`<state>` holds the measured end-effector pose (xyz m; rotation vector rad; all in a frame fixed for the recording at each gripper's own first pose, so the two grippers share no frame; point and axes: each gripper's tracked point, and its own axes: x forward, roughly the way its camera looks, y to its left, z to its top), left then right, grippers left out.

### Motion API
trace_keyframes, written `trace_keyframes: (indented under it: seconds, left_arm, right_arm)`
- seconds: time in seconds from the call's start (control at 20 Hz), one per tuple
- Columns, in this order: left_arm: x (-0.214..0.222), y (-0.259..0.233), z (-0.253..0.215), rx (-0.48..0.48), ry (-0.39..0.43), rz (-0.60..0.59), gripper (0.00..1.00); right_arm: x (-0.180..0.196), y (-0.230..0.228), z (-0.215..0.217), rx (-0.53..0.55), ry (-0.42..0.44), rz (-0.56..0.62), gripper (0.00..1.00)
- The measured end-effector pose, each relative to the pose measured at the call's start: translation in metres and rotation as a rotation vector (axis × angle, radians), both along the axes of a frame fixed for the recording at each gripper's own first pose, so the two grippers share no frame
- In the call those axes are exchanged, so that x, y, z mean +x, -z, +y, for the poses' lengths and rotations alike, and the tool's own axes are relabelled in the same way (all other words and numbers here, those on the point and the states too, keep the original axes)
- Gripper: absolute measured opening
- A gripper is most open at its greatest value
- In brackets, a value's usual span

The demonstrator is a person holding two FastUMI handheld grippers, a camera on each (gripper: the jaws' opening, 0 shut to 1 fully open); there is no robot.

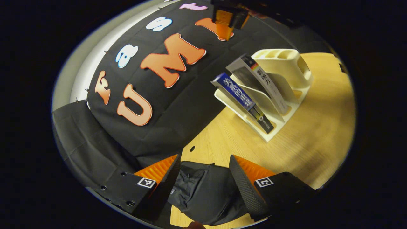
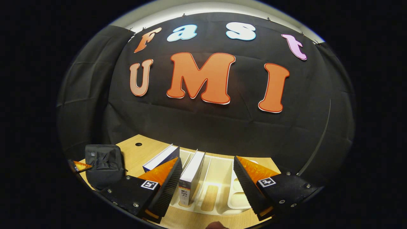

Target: Open the schoolbag, grab two books from the bookshelf and put them into the schoolbag.

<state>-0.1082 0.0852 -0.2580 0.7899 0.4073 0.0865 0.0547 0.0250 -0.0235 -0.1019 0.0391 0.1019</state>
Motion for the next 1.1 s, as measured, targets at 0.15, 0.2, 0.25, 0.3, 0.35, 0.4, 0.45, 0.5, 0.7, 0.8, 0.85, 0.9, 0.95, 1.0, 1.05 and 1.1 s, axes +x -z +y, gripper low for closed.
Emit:
trace_keyframes:
  seconds: [0.15, 0.2, 0.25, 0.3, 0.35, 0.4, 0.45, 0.5, 0.7, 0.8, 0.85, 0.9, 0.95, 1.0, 1.05, 1.1]
  left_arm:
    - [-0.016, 0.033, 0.01, 0.044, -0.012, 0.07, 0.98]
    - [-0.019, 0.041, 0.014, 0.057, -0.02, 0.092, 0.97]
    - [-0.024, 0.047, 0.019, 0.069, -0.029, 0.105, 0.97]
    - [-0.026, 0.051, 0.025, 0.081, -0.038, 0.116, 0.97]
    - [-0.03, 0.057, 0.03, 0.087, -0.049, 0.132, 0.97]
    - [-0.032, 0.064, 0.035, 0.093, -0.061, 0.148, 0.97]
    - [-0.035, 0.068, 0.039, 0.096, -0.07, 0.157, 0.97]
    - [-0.037, 0.071, 0.042, 0.101, -0.079, 0.171, 0.97]
    - [-0.04, 0.083, 0.059, 0.123, -0.106, 0.202, 0.97]
    - [-0.042, 0.087, 0.069, 0.148, -0.126, 0.222, 0.96]
    - [-0.04, 0.088, 0.077, 0.162, -0.139, 0.22, 0.96]
    - [-0.04, 0.091, 0.087, 0.165, -0.171, 0.225, 0.96]
    - [-0.039, 0.094, 0.097, 0.161, -0.193, 0.231, 0.96]
    - [-0.036, 0.093, 0.104, 0.164, -0.207, 0.235, 0.96]
    - [-0.029, 0.092, 0.108, 0.168, -0.207, 0.239, 0.95]
    - [-0.021, 0.091, 0.109, 0.177, -0.199, 0.243, 0.95]
  right_arm:
    - [0.004, 0.004, -0.002, -0.002, 0.002, 0.007, 0.98]
    - [0.004, 0.005, -0.002, -0.001, 0.003, 0.009, 0.98]
    - [0.005, 0.006, -0.002, 0.0, 0.005, 0.011, 0.98]
    - [0.006, 0.007, -0.002, 0.002, 0.003, 0.014, 0.98]
    - [0.006, 0.006, -0.003, 0.001, 0.006, 0.015, 0.98]
    - [0.007, 0.007, -0.003, 0.001, 0.005, 0.015, 0.98]
    - [0.007, 0.007, -0.002, 0.0, 0.007, 0.014, 0.98]
    - [0.008, 0.007, -0.003, 0.001, 0.006, 0.014, 0.98]
    - [0.01, 0.006, -0.004, -0.001, 0.014, 0.015, 0.97]
    - [0.01, 0.006, -0.003, 0.002, 0.017, 0.018, 0.98]
    - [0.01, 0.005, -0.003, 0.003, 0.017, 0.016, 0.97]
    - [0.012, 0.004, -0.003, 0.001, 0.02, 0.016, 0.98]
    - [0.013, 0.003, -0.002, -0.001, 0.021, 0.018, 0.98]
    - [0.017, 0.003, 0.0, -0.002, 0.02, 0.023, 0.97]
    - [0.02, 0.002, 0.001, -0.001, 0.02, 0.028, 0.98]
    - [0.02, 0.003, 0.004, 0.0, 0.016, 0.031, 0.98]
